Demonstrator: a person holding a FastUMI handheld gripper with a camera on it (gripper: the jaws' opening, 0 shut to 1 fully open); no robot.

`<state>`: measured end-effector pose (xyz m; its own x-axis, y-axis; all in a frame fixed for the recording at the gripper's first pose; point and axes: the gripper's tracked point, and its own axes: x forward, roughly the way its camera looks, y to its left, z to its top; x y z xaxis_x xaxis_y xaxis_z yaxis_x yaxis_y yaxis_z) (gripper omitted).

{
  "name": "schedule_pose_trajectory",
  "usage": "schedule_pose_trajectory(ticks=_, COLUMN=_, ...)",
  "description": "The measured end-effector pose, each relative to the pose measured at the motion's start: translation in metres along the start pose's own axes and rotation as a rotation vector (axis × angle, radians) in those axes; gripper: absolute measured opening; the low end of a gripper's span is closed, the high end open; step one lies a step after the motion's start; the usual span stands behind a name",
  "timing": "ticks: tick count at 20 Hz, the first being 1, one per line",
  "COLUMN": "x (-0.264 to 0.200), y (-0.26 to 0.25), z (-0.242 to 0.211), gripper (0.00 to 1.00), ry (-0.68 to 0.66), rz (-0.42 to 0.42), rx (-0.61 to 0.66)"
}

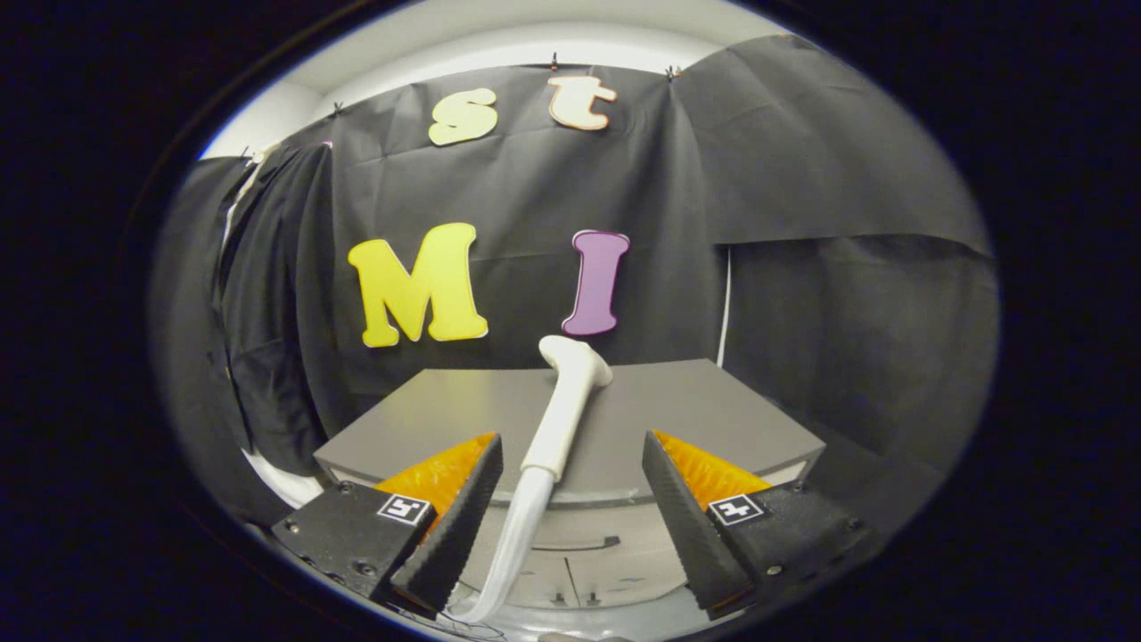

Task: Iron the clothes twice with a garment steamer, once on the left side and once on the right side.

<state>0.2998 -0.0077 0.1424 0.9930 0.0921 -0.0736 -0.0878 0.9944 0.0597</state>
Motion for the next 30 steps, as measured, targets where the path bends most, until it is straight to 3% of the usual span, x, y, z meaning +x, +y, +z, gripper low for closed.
schedule_pose_trajectory(ticks=7, x=0.081, y=0.009, z=0.007, gripper=0.98, ry=0.119, rz=0.035, rx=0.005)
schedule_pose_trajectory(ticks=14, x=0.119, y=0.009, z=-0.013, gripper=0.97, ry=0.276, rz=0.067, rx=0.023)
schedule_pose_trajectory(ticks=16, x=0.128, y=0.009, z=-0.019, gripper=0.89, ry=0.308, rz=0.072, rx=0.034)
schedule_pose_trajectory(ticks=22, x=0.131, y=0.01, z=-0.025, gripper=0.55, ry=0.345, rz=0.072, rx=0.121)
schedule_pose_trajectory(ticks=27, x=0.129, y=0.016, z=-0.018, gripper=0.44, ry=0.321, rz=0.119, rx=0.185)
schedule_pose_trajectory(ticks=30, x=0.123, y=0.022, z=-0.009, gripper=0.39, ry=0.271, rz=0.147, rx=0.15)
